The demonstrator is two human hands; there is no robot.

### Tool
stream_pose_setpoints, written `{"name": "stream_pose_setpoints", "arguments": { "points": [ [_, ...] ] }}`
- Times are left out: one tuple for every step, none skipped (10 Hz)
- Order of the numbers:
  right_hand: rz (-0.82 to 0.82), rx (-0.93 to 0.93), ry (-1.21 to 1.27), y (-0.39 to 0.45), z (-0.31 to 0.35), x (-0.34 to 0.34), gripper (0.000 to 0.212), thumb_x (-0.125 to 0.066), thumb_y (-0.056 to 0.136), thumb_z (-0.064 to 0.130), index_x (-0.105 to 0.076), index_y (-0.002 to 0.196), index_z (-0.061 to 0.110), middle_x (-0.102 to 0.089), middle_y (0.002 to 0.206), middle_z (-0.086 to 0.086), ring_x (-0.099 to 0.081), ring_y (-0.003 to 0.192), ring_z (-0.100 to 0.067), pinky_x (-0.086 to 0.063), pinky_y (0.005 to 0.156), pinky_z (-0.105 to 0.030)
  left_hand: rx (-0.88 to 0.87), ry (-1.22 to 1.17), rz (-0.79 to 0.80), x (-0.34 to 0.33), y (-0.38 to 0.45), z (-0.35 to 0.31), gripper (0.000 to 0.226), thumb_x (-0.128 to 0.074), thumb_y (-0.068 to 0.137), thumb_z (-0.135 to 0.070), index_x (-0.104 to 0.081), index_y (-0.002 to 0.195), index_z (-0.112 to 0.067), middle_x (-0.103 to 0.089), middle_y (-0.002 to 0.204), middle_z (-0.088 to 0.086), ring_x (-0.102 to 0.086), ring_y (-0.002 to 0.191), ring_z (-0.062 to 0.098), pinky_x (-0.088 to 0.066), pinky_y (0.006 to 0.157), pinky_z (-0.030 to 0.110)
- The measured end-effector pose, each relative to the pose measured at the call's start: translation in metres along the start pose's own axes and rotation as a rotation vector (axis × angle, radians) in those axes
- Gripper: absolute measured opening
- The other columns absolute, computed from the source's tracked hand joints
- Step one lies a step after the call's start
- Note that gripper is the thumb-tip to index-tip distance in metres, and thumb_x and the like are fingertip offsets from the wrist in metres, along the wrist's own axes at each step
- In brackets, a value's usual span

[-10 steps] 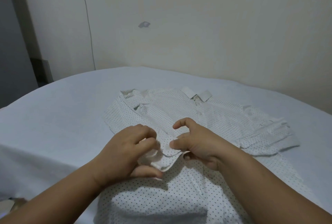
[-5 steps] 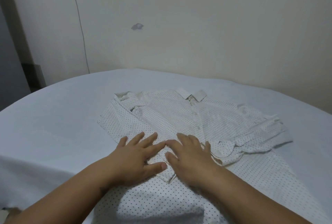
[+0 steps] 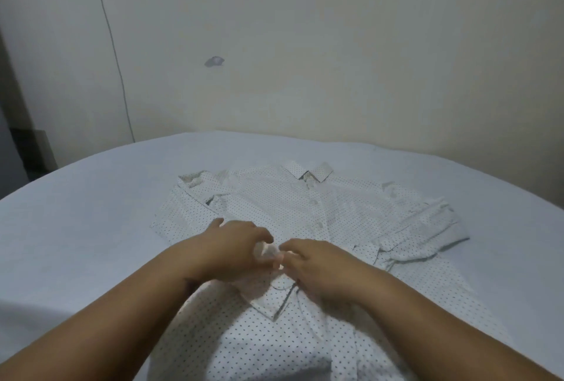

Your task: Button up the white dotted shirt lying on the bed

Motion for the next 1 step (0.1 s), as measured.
{"name": "stream_pose_setpoints", "arguments": {
  "points": [
    [-0.031, 0.044, 0.177, -0.0006, 0.0044, 0.0378, 0.048, -0.035, 0.096, 0.058, -0.058, 0.126, 0.028, -0.061, 0.129, 0.003, -0.055, 0.107, -0.01, -0.043, 0.094, -0.033, -0.023, -0.342, -0.064, 0.0309, 0.0106, -0.0149, 0.044, -0.041, 0.094, -0.056, -0.059, 0.123, -0.028, -0.061, 0.127, -0.006, -0.057, 0.11, 0.014, -0.045, 0.091, 0.03]
  ]
}}
Point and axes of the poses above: each hand's wrist, its own y-axis towards the middle knuckle, its own x-axis out of the back of the hand, z = x × y, the point moved 9 cm from there along y, towards the middle knuckle
